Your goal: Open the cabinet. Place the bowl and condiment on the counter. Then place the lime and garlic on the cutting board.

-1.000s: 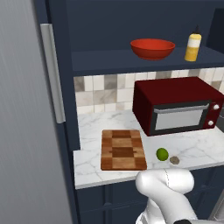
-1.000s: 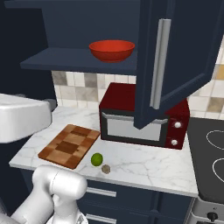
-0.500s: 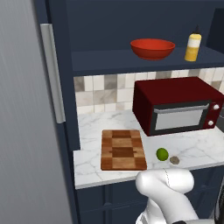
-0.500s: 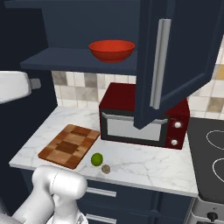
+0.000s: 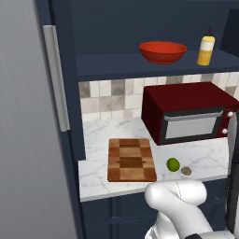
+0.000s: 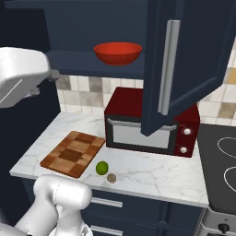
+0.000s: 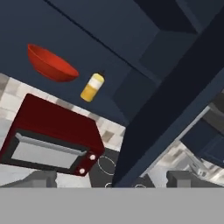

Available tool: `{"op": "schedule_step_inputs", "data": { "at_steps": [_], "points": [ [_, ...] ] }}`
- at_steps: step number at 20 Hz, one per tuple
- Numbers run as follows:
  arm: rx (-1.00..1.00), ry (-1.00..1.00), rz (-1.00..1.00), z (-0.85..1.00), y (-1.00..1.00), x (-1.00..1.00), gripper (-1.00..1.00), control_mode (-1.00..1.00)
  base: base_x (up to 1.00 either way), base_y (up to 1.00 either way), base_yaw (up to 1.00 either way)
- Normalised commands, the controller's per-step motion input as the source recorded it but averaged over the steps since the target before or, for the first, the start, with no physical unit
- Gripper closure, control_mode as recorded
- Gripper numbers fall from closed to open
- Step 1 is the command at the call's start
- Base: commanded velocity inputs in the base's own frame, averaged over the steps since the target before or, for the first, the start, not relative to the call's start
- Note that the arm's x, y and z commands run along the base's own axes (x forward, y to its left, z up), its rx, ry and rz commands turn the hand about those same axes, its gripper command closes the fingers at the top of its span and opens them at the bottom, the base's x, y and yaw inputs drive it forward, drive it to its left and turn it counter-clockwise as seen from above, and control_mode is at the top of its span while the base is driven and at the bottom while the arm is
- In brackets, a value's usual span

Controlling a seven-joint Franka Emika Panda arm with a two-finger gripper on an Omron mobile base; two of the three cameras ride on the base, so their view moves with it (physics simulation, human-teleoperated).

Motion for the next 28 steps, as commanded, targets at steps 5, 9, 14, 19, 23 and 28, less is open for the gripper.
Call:
{"op": "schedule_step_inputs", "data": {
  "at_steps": [5,9,14,19,23,28],
  "points": [
    [-0.16,0.15,-0.07,0.00,-0.20,0.10,-1.00,-1.00,0.00,0.00,0.00],
    [-0.14,0.07,-0.09,0.00,-0.34,0.01,-1.00,-1.00,0.00,0.00,0.00],
    [-0.12,0.06,-0.08,-0.11,-0.33,0.03,-1.00,-1.00,0.00,0.00,0.00],
    [-0.12,0.03,-0.05,-0.16,-0.04,0.08,-1.00,-1.00,0.00,0.00,0.00],
    [-0.15,0.06,-0.06,-0.16,0.04,0.10,-1.00,-1.00,0.00,0.00,0.00],
    [-0.11,0.05,-0.04,-0.03,0.00,0.18,-1.00,-1.00,0.00,0.00,0.00]
  ]
}}
